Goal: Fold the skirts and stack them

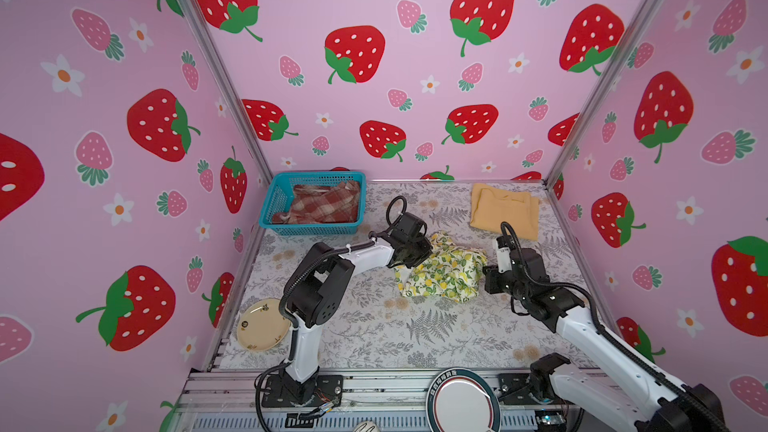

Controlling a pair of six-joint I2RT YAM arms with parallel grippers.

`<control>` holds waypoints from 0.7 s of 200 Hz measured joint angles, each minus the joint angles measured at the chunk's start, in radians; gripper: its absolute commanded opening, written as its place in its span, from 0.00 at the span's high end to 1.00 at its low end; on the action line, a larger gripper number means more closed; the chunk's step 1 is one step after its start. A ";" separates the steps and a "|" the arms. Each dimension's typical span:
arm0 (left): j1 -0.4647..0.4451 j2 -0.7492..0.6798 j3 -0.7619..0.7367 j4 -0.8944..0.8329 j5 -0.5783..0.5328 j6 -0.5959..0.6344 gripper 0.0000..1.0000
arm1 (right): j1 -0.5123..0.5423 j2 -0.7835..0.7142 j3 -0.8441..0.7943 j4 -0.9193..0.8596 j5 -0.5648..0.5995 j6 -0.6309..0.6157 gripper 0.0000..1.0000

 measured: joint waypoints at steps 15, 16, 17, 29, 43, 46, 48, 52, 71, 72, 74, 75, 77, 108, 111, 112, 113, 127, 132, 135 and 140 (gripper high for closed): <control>0.004 0.000 0.022 -0.003 0.008 0.002 1.00 | 0.002 0.000 0.000 0.000 0.002 0.000 1.00; 0.005 0.000 0.023 -0.004 0.009 0.008 1.00 | 0.002 0.000 0.000 0.000 0.002 0.000 1.00; 0.005 0.000 0.025 -0.005 0.009 0.015 1.00 | 0.002 0.000 0.000 0.000 0.002 0.000 1.00; 0.009 0.000 0.045 -0.005 0.018 0.016 1.00 | 0.002 0.000 0.000 0.000 0.003 0.000 1.00; 0.011 0.000 0.066 -0.005 0.019 0.021 1.00 | 0.002 0.000 0.000 0.000 0.005 0.000 1.00; 0.011 0.000 0.068 -0.005 0.019 0.024 1.00 | 0.002 0.000 0.000 0.000 0.006 0.000 1.00; 0.011 0.000 0.070 -0.005 0.019 0.025 1.00 | 0.002 0.000 0.000 0.000 0.006 0.000 1.00; 0.013 0.000 0.072 -0.004 0.020 0.027 1.00 | 0.002 0.000 0.000 0.000 0.006 0.000 1.00; 0.016 0.000 0.074 -0.007 0.024 0.035 0.89 | 0.002 0.000 0.000 0.000 0.008 0.000 1.00; 0.016 0.000 0.074 -0.007 0.024 0.035 0.87 | 0.002 0.000 0.000 0.000 0.007 0.000 1.00; 0.017 0.000 0.074 -0.008 0.025 0.037 0.82 | 0.002 0.000 0.001 0.000 0.008 0.000 1.00; 0.017 0.000 0.074 -0.010 0.025 0.038 0.81 | 0.002 0.000 0.001 -0.001 0.008 0.000 1.00; 0.017 0.000 0.074 -0.010 0.026 0.036 0.76 | 0.002 0.000 0.001 -0.001 0.008 0.000 1.00; 0.017 -0.010 0.056 -0.028 0.031 0.029 0.32 | 0.002 0.000 0.004 -0.002 0.014 -0.001 1.00; 0.016 -0.015 0.047 -0.025 0.032 0.025 0.25 | 0.002 0.000 0.004 -0.002 0.015 -0.001 1.00; 0.016 -0.018 0.042 -0.024 0.030 0.021 0.23 | 0.002 0.000 0.004 -0.002 0.015 -0.001 1.00; 0.016 -0.020 0.039 -0.024 0.029 0.018 0.20 | 0.002 0.000 0.004 -0.002 0.015 -0.001 1.00; 0.014 -0.062 -0.026 -0.018 0.019 0.004 0.01 | 0.002 0.000 0.005 -0.003 0.018 -0.001 1.00; 0.012 -0.082 -0.055 -0.015 0.014 -0.005 0.01 | 0.002 0.000 0.005 -0.003 0.018 -0.001 1.00; 0.011 -0.090 -0.065 -0.015 0.012 -0.010 0.01 | 0.002 0.000 0.005 -0.003 0.018 -0.001 1.00; 0.010 -0.104 -0.085 -0.014 0.007 -0.015 0.01 | 0.002 0.000 0.005 -0.003 0.018 -0.001 1.00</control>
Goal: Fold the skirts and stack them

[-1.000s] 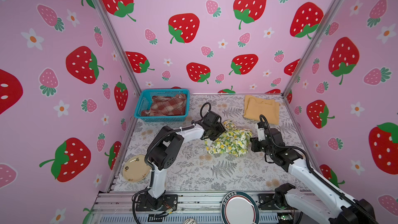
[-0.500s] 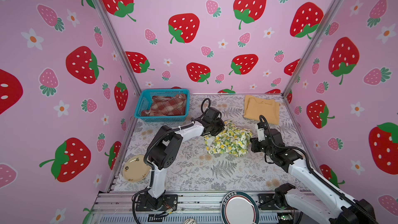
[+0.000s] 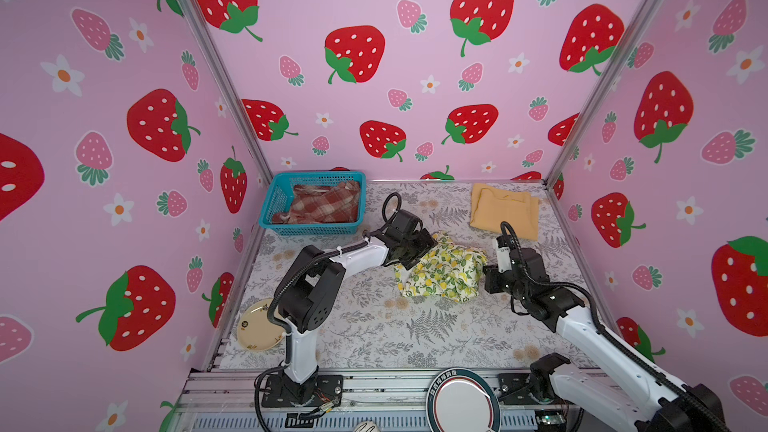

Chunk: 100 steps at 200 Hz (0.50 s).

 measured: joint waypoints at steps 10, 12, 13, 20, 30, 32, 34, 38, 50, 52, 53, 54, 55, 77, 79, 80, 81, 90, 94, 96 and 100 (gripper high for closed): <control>-0.002 -0.023 -0.031 0.004 -0.010 -0.008 0.01 | 0.000 0.000 0.000 0.000 0.000 0.000 1.00; -0.002 -0.026 -0.036 0.004 -0.013 -0.010 0.01 | 0.000 0.000 0.000 0.000 0.000 0.000 1.00; -0.002 -0.027 -0.037 0.004 -0.014 -0.010 0.01 | 0.000 0.000 0.000 0.000 0.000 0.000 1.00; -0.002 -0.031 -0.045 0.005 -0.019 -0.015 0.01 | 0.000 0.000 0.000 0.000 0.000 0.000 1.00; -0.002 -0.029 -0.047 0.014 -0.020 -0.024 0.01 | 0.000 0.002 0.000 0.001 0.000 0.000 1.00; -0.002 -0.029 -0.047 0.016 -0.021 -0.025 0.01 | 0.000 0.002 0.000 0.000 0.000 0.000 1.00; -0.002 -0.027 -0.047 0.019 -0.021 -0.027 0.01 | 0.000 0.003 0.000 0.001 0.000 0.000 1.00; -0.001 -0.025 -0.047 0.023 -0.022 -0.027 0.01 | 0.000 0.003 0.000 0.000 0.000 0.000 1.00; 0.002 -0.014 -0.046 0.035 -0.027 -0.032 0.01 | 0.000 0.003 0.000 0.000 0.000 0.000 1.00; 0.003 -0.013 -0.046 0.037 -0.027 -0.033 0.01 | 0.000 0.003 0.000 0.000 0.000 0.000 1.00; 0.003 -0.011 -0.046 0.039 -0.027 -0.033 0.01 | 0.000 0.003 0.000 0.000 0.000 0.000 0.99; 0.003 -0.010 -0.046 0.040 -0.027 -0.033 0.01 | 0.000 0.003 0.001 0.000 0.000 0.000 1.00; 0.004 -0.009 -0.045 0.040 -0.027 -0.033 0.01 | 0.000 0.003 0.001 0.000 0.000 0.000 1.00; 0.014 0.032 -0.037 0.046 -0.029 -0.034 0.00 | 0.000 0.003 0.001 0.000 0.000 0.000 1.00; 0.015 0.037 -0.035 0.046 -0.029 -0.034 0.00 | 0.000 0.003 0.001 0.000 0.000 0.000 1.00; 0.016 0.038 -0.034 0.045 -0.029 -0.034 0.00 | 0.000 0.003 0.001 0.000 0.000 0.000 1.00; 0.016 0.040 -0.033 0.045 -0.029 -0.034 0.00 | 0.000 0.003 0.001 0.000 0.000 0.000 1.00; 0.020 0.058 -0.026 0.046 -0.029 -0.035 0.00 | 0.000 0.003 0.001 -0.001 0.000 0.000 1.00; 0.023 0.064 -0.023 0.049 -0.026 -0.037 0.00 | 0.000 0.003 0.001 -0.001 0.000 0.000 1.00; 0.023 0.065 -0.020 0.049 -0.026 -0.037 0.00 | 0.000 0.003 0.001 -0.001 0.000 0.000 1.00; 0.025 0.067 -0.015 0.049 -0.027 -0.037 0.01 | 0.000 0.003 0.001 -0.002 0.000 0.000 1.00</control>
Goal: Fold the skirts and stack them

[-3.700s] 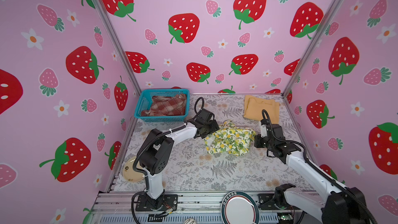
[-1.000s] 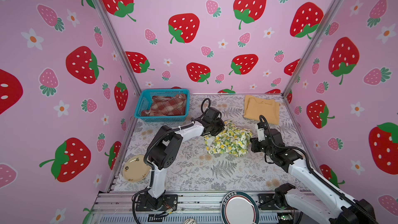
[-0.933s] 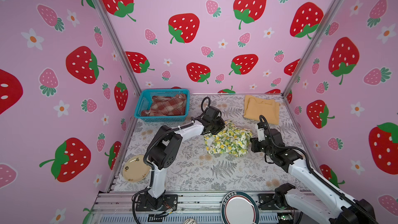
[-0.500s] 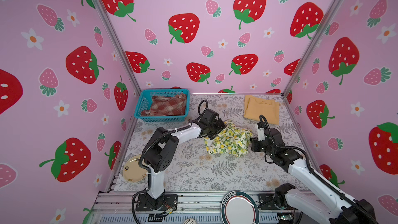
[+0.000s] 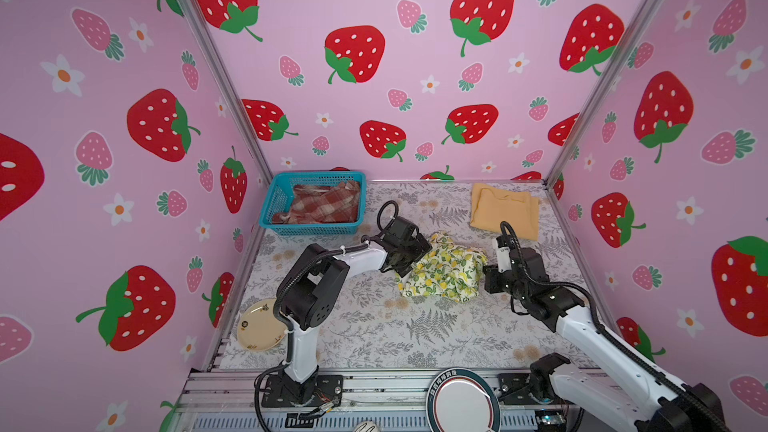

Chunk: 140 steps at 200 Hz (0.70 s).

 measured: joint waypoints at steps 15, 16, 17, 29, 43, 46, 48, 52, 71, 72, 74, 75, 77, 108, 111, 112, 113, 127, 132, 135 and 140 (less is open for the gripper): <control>0.006 0.005 0.015 0.000 -0.008 0.000 0.02 | 0.000 0.000 0.000 -0.002 0.000 0.000 1.00; 0.007 0.005 0.016 0.000 -0.009 -0.001 0.02 | 0.000 0.000 0.000 -0.002 0.000 0.000 1.00; 0.008 0.005 0.016 0.000 -0.010 -0.001 0.02 | 0.000 0.000 0.000 -0.002 0.000 0.000 1.00; 0.014 0.006 0.022 -0.001 -0.011 -0.003 0.04 | 0.000 0.000 0.000 -0.002 0.000 0.000 1.00; 0.022 0.011 0.029 0.000 -0.012 -0.009 0.08 | 0.000 0.000 0.000 -0.002 0.000 0.000 1.00; 0.024 0.012 0.031 0.000 -0.011 -0.009 0.09 | 0.000 0.000 0.000 -0.002 0.000 0.000 1.00; 0.025 0.014 0.031 0.001 -0.011 -0.011 0.09 | 0.000 0.000 0.000 -0.002 0.000 0.000 1.00; 0.027 0.016 0.033 0.003 -0.011 -0.012 0.10 | 0.000 0.000 0.000 -0.002 0.000 0.000 1.00; 0.034 0.026 0.037 0.010 -0.010 -0.021 0.21 | 0.000 0.000 0.000 -0.003 0.000 0.000 1.00; 0.034 0.026 0.037 0.010 -0.010 -0.019 0.21 | 0.000 0.000 0.000 -0.003 0.000 0.000 1.00; 0.035 0.027 0.037 0.011 -0.009 -0.017 0.22 | 0.000 0.000 0.000 -0.003 0.000 0.000 1.00; 0.035 0.027 0.037 0.012 -0.009 -0.019 0.23 | 0.000 0.000 0.000 -0.002 0.000 0.000 1.00; 0.035 0.029 0.038 0.014 -0.010 -0.024 0.25 | 0.000 0.000 0.000 -0.003 0.000 0.000 0.99; 0.046 0.058 0.054 0.026 -0.002 -0.022 0.38 | 0.000 0.000 0.000 -0.003 0.000 0.001 1.00; 0.047 0.062 0.055 0.027 -0.002 -0.026 0.39 | 0.000 0.000 0.000 -0.003 0.000 0.001 1.00; 0.047 0.063 0.056 0.027 -0.001 -0.024 0.39 | 0.000 0.000 0.000 -0.003 0.000 0.001 1.00; 0.048 0.064 0.056 0.027 0.000 -0.024 0.40 | 0.000 0.000 0.000 -0.003 0.000 0.001 1.00; 0.053 0.080 0.064 0.029 0.005 -0.023 0.48 | 0.000 0.000 0.000 -0.003 0.000 0.001 1.00; 0.055 0.084 0.066 0.031 0.006 -0.027 0.51 | 0.000 0.000 0.000 -0.003 0.000 0.001 1.00; 0.056 0.088 0.067 0.031 0.008 -0.025 0.53 | 0.000 0.000 0.000 -0.003 0.000 0.001 1.00; 0.058 0.092 0.069 0.032 0.011 -0.026 0.56 | 0.000 0.000 0.000 -0.003 0.000 0.001 1.00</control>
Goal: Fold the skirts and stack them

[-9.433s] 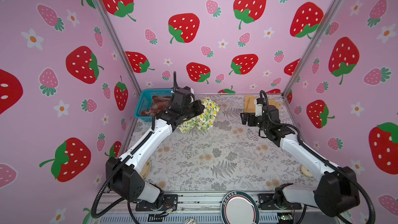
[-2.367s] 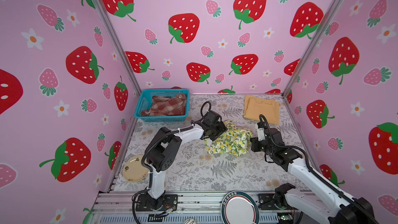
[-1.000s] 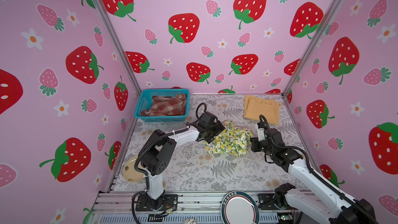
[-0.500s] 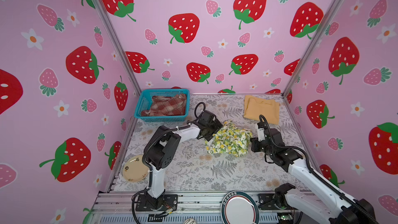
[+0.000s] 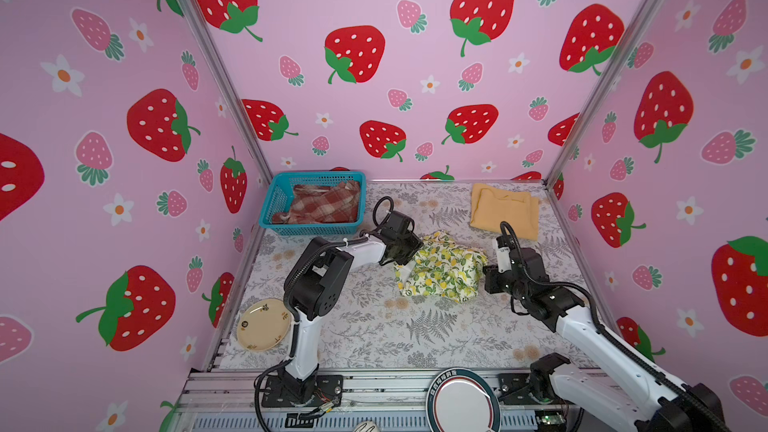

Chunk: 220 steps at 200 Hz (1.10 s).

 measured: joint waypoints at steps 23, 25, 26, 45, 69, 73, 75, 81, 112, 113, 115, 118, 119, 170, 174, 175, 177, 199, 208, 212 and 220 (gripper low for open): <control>0.008 0.011 0.008 0.002 0.010 -0.010 0.69 | 0.000 0.000 0.000 0.000 0.000 0.000 1.00; 0.010 0.011 0.010 0.002 0.010 -0.008 0.70 | 0.000 0.000 0.000 0.000 0.000 0.000 1.00; 0.010 0.011 0.010 0.001 0.010 -0.007 0.70 | 0.000 0.000 0.000 0.000 0.000 0.000 1.00; 0.023 0.011 0.024 0.002 0.023 -0.015 0.87 | 0.000 0.000 0.000 -0.001 0.000 0.000 1.00; 0.043 0.011 0.053 -0.009 0.038 -0.003 1.00 | 0.000 0.000 0.000 -0.001 0.004 0.000 0.99; 0.046 0.011 0.060 -0.013 0.039 0.003 1.00 | 0.000 0.000 0.000 -0.001 0.005 0.000 1.00; 0.048 0.011 0.062 -0.014 0.043 0.007 1.00 | 0.000 0.000 0.000 0.000 0.006 0.000 1.00; 0.052 0.011 0.071 -0.018 0.046 0.011 1.00 | 0.000 0.000 0.000 0.000 0.009 0.000 1.00; 0.067 0.006 0.127 -0.072 0.055 0.061 1.00 | 0.000 0.016 0.021 -0.007 0.024 -0.002 1.00; 0.067 0.006 0.129 -0.074 0.055 0.063 1.00 | 0.000 0.018 0.024 -0.008 0.024 -0.003 1.00; 0.068 0.004 0.133 -0.080 0.055 0.066 1.00 | 0.000 0.020 0.027 -0.009 0.025 -0.003 1.00; 0.069 0.001 0.138 -0.088 0.054 0.073 1.00 | 0.000 0.028 0.036 -0.010 0.027 -0.005 1.00; 0.071 0.000 0.142 -0.092 0.054 0.077 1.00 | 0.000 0.029 0.038 -0.010 0.027 -0.005 1.00; 0.106 -0.042 0.417 -0.327 0.055 0.259 1.00 | -0.008 0.173 0.240 -0.023 0.069 -0.050 1.00; 0.109 -0.042 0.452 -0.350 0.053 0.275 1.00 | -0.010 0.185 0.260 -0.024 0.071 -0.055 1.00; 0.110 -0.041 0.458 -0.353 0.052 0.278 1.00 | -0.011 0.188 0.264 -0.024 0.072 -0.056 1.00; 0.112 -0.041 0.473 -0.364 0.050 0.290 1.00 | -0.013 0.196 0.274 -0.025 0.073 -0.060 1.00; 0.130 -0.013 0.716 -0.508 0.036 0.386 1.00 | -0.054 0.271 0.392 -0.044 0.082 -0.088 1.00; 0.136 0.014 0.835 -0.562 0.026 0.422 1.00 | -0.077 0.304 0.447 -0.051 0.085 -0.097 1.00; 0.138 0.030 0.892 -0.585 0.023 0.436 1.00 | -0.087 0.320 0.474 -0.057 0.086 -0.103 1.00; 0.142 0.063 1.006 -0.635 0.016 0.465 1.00 | -0.105 0.349 0.530 -0.068 0.090 -0.113 1.00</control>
